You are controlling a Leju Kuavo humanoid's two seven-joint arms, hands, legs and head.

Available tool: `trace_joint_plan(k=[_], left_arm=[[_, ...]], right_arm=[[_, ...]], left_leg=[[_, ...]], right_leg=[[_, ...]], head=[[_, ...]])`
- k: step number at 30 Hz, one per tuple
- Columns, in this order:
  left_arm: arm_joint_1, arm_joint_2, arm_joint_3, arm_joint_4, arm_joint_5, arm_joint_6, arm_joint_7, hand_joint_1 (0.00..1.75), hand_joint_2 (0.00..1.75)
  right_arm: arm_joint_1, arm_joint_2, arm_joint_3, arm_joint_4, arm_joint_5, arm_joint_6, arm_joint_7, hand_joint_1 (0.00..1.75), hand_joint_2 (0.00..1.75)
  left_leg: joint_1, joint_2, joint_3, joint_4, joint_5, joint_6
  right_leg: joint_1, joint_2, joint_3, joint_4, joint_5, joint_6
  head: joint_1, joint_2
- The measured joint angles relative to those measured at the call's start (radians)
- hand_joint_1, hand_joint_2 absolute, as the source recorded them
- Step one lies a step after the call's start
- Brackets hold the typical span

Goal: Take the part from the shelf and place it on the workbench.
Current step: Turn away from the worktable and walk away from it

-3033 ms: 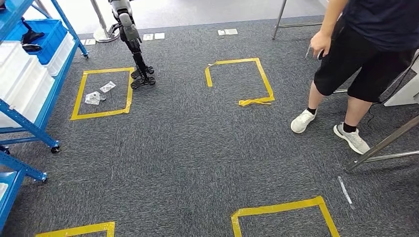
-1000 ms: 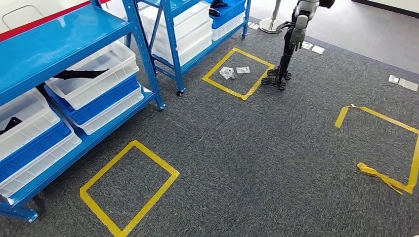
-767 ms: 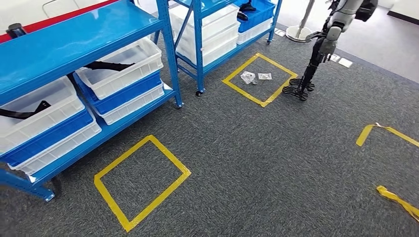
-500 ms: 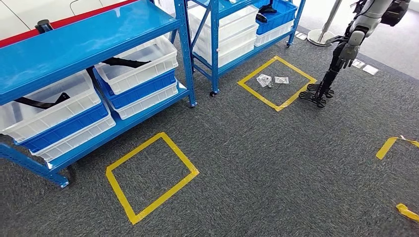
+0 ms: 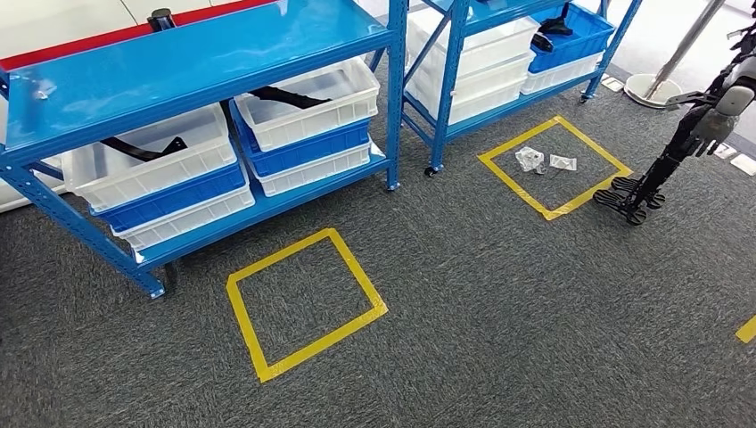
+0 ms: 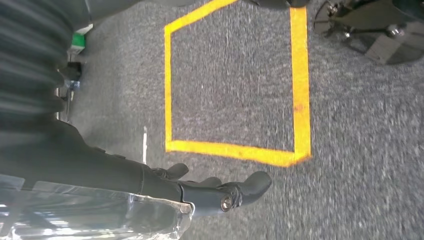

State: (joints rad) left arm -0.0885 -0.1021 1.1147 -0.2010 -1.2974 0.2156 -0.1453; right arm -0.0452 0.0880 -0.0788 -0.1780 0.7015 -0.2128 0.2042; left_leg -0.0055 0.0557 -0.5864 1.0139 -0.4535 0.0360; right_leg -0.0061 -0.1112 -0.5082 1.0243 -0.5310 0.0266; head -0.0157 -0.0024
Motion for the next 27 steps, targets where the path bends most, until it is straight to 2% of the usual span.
trace_joint_plan(k=[1, 3, 5, 6, 7, 9, 10, 11, 12, 14, 15, 17, 18, 19, 21, 22, 23, 24, 25, 26, 27], left_arm=[[0.000, 0.000, 0.000, 0.000, 0.001, -0.003, 0.000, 0.00, 0.00], [-0.004, -0.002, 0.000, 0.000, 0.002, -0.008, 0.001, 0.00, 0.00], [-0.008, -0.005, 0.000, 0.000, 0.005, -0.011, 0.001, 0.00, 0.00], [-0.007, -0.007, 0.000, 0.000, 0.006, -0.012, 0.001, 0.00, 0.00], [-0.006, -0.008, 0.000, 0.000, 0.006, -0.012, 0.001, 0.00, 0.00], [-0.004, -0.011, 0.000, 0.000, 0.006, -0.012, 0.002, 0.00, 0.00], [-0.004, -0.011, 0.000, 0.000, 0.006, -0.012, 0.002, 0.00, 0.00], [-0.003, -0.011, 0.000, 0.000, 0.006, -0.011, 0.004, 0.00, 0.00], [-0.003, -0.011, 0.000, 0.000, 0.007, -0.010, 0.005, 0.00, 0.00], [-0.002, -0.010, 0.001, 0.000, 0.008, -0.008, 0.008, 0.00, 0.00], [-0.001, -0.010, 0.001, 0.000, 0.009, -0.008, 0.009, 0.00, 0.00], [-0.001, -0.009, 0.001, 0.000, 0.009, -0.007, 0.010, 0.00, 0.00], [-0.001, -0.009, 0.001, -0.001, 0.010, -0.006, 0.010, 0.00, 0.00], [-0.001, -0.011, 0.001, -0.001, 0.010, -0.006, 0.010, 0.00, 0.00], [-0.001, -0.013, 0.001, -0.001, 0.010, -0.005, 0.011, 0.00, 0.00], [-0.001, -0.014, 0.001, -0.001, 0.011, -0.005, 0.011, 0.00, 0.00], [-0.001, -0.015, 0.001, -0.001, 0.011, -0.006, 0.011, 0.00, 0.00], [-0.001, -0.017, 0.001, -0.001, 0.011, -0.006, 0.011, 0.00, 0.00], [0.000, -0.019, 0.001, -0.001, 0.011, -0.007, 0.011, 0.00, 0.00], [0.001, -0.022, 0.001, -0.001, 0.011, -0.008, 0.012, 0.00, 0.00], [0.002, -0.023, 0.001, 0.000, 0.011, -0.007, 0.012, 0.00, 0.00]], right_arm=[[0.000, -0.001, 0.000, 0.000, 0.000, -0.002, -0.001, 0.00, 0.00], [0.001, -0.002, 0.000, -0.001, 0.001, -0.002, -0.003, 0.00, 0.00], [0.002, -0.003, 0.000, -0.001, 0.001, 0.000, -0.004, 0.00, 0.00], [0.003, -0.004, 0.000, -0.001, 0.002, 0.001, -0.004, 0.00, 0.00], [0.004, -0.005, 0.000, -0.001, 0.002, 0.002, -0.004, 0.00, 0.00], [0.004, -0.007, 0.000, -0.001, 0.002, 0.005, -0.005, 0.00, 0.00], [0.003, -0.006, 0.000, 0.000, 0.002, 0.007, -0.006, 0.00, 0.00], [0.002, -0.004, 0.000, 0.000, 0.004, 0.009, -0.008, 0.00, 0.00], [0.001, -0.001, 0.000, 0.000, 0.005, 0.011, -0.009, 0.00, 0.00], [0.000, 0.004, 0.000, 0.000, 0.009, 0.013, -0.011, 0.00, 0.00], [0.000, 0.007, 0.000, 0.000, 0.011, 0.013, -0.011, 0.00, 0.00], [0.000, 0.012, 0.000, 0.000, 0.012, 0.014, -0.012, 0.00, 0.00], [-0.001, 0.013, 0.000, 0.000, 0.012, 0.014, -0.013, 0.00, 0.00], [-0.002, 0.014, 0.000, 0.000, 0.012, 0.014, -0.013, 0.00, 0.00], [-0.004, 0.014, 0.000, -0.001, 0.013, 0.014, -0.014, 0.00, 0.00], [-0.004, 0.014, 0.000, -0.001, 0.013, 0.014, -0.015, 0.00, 0.44], [-0.005, 0.013, 0.000, -0.001, 0.013, 0.014, -0.015, 0.00, 0.87], [-0.005, 0.011, 0.000, -0.001, 0.013, 0.014, -0.015, 0.00, 1.31], [-0.003, 0.009, 0.000, -0.001, 0.014, 0.014, -0.015, 0.00, 1.75], [-0.002, 0.006, 0.000, -0.001, 0.015, 0.014, -0.015, 0.00, 1.75], [0.000, 0.004, 0.000, -0.001, 0.017, 0.014, -0.015, 0.00, 1.75]], left_leg=[[0.005, -0.007, 0.005, -0.009, 0.006, 0.005], [0.009, -0.023, 0.009, -0.017, 0.012, 0.011], [0.009, -0.043, 0.008, -0.017, 0.013, 0.013], [0.009, -0.053, 0.009, -0.016, 0.012, 0.013], [0.010, -0.062, 0.010, -0.015, 0.011, 0.011], [0.013, -0.076, 0.012, -0.010, 0.007, 0.004], [0.012, -0.080, 0.012, -0.005, 0.003, -0.003], [0.010, -0.083, 0.010, 0.001, -0.002, -0.008], [0.008, -0.085, 0.009, 0.005, -0.006, -0.009], [0.006, -0.086, 0.008, 0.008, -0.007, 0.009], [0.006, -0.086, 0.009, 0.008, -0.007, 0.018], [0.003, -0.084, 0.015, -0.004, -0.002, 0.025], [0.005, -0.083, 0.032, -0.035, 0.010, 0.029], [0.006, -0.080, 0.056, -0.076, 0.026, 0.037], [0.017, -0.076, 0.103, -0.156, 0.061, 0.050], [0.021, -0.074, 0.111, -0.170, 0.067, 0.048], [0.027, -0.074, 0.112, -0.174, 0.068, 0.040], [0.034, -0.076, 0.111, -0.172, 0.066, 0.028], [0.042, -0.081, 0.107, -0.165, 0.061, 0.014], [0.053, -0.089, 0.102, -0.152, 0.055, -0.003], [0.066, -0.098, 0.092, -0.130, 0.044, -0.022]], right_leg=[[0.000, 0.028, -0.008, 0.020, -0.012, 0.001], [-0.002, 0.091, -0.057, 0.125, -0.059, -0.002], [-0.003, 0.109, -0.122, 0.249, -0.099, -0.002], [-0.004, 0.111, -0.138, 0.271, -0.099, 0.004], [-0.006, 0.111, -0.133, 0.249, -0.079, 0.014], [-0.012, 0.111, -0.084, 0.120, -0.015, 0.036], [-0.014, 0.113, -0.060, 0.058, 0.011, 0.040], [-0.016, 0.114, -0.045, 0.019, 0.027, 0.036], [-0.018, 0.115, -0.037, 0.001, 0.033, 0.029], [-0.018, 0.115, -0.033, 0.000, 0.036, 0.017], [-0.021, 0.116, -0.032, -0.001, 0.036, 0.017], [-0.027, 0.116, -0.026, -0.014, 0.041, 0.021], [-0.027, 0.115, -0.019, -0.024, 0.045, 0.022], [-0.021, 0.115, -0.015, -0.025, 0.044, 0.020], [-0.012, 0.116, -0.033, 0.023, 0.020, 0.010], [-0.013, 0.116, -0.059, 0.074, -0.004, 0.008], [-0.018, 0.116, -0.088, 0.127, -0.026, 0.010], [-0.025, 0.116, -0.111, 0.168, -0.040, 0.018], [-0.033, 0.116, -0.119, 0.179, -0.039, 0.031], [-0.043, 0.116, -0.108, 0.156, -0.024, 0.050], [-0.056, 0.119, -0.080, 0.101, 0.001, 0.073]], head=[[0.001, 0.000], [0.006, 0.000], [0.008, 0.000], [0.008, 0.000], [0.008, 0.000], [0.009, 0.000], [0.010, 0.000], [0.010, 0.000], [0.010, 0.000], [0.007, 0.000], [0.007, 0.000], [0.005, 0.000], [0.002, 0.000], [-0.002, 0.000], [-0.006, 0.000], [-0.004, 0.000], [-0.003, 0.000], [-0.002, 0.000], [-0.002, 0.000], [-0.002, 0.000], [-0.001, 0.000]])
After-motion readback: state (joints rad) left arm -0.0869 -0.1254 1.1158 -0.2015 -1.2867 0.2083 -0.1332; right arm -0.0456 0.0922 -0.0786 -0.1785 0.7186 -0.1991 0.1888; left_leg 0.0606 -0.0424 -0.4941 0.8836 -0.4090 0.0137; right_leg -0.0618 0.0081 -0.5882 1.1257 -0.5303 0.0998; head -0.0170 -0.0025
